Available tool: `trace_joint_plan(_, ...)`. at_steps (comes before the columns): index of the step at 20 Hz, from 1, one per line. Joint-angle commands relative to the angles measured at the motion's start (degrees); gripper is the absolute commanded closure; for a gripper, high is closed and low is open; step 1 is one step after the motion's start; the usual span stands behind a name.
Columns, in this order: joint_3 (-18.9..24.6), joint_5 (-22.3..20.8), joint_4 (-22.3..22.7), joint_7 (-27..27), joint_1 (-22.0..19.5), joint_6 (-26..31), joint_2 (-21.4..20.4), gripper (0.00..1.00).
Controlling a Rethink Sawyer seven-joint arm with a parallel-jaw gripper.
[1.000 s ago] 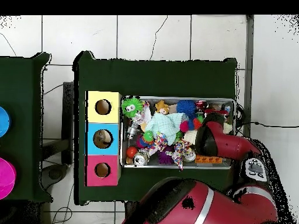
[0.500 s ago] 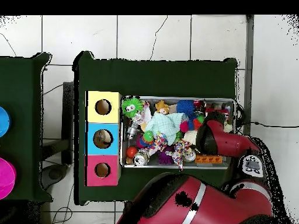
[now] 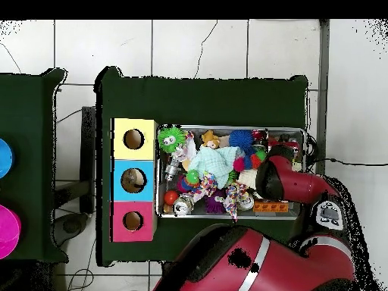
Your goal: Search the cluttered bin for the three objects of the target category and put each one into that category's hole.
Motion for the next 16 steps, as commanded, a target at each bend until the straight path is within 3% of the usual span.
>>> trace_joint_plan(1, 4.51, 0.29, -0.93, 5.74, -0.21, 9.15, 2.61, 1.0)
trace_joint_plan(4, 3.53, 0.5, 1.03, 6.36, 1.04, 9.16, 0.7, 1.0)
trace_joint_plan(11, 4.38, -2.66, 8.83, 7.19, 3.0, 8.13, -9.3, 1.0)
trace_joint_plan(16, 2.09, -1.53, 11.13, 7.91, 5.49, 6.89, -11.88, 1.0)
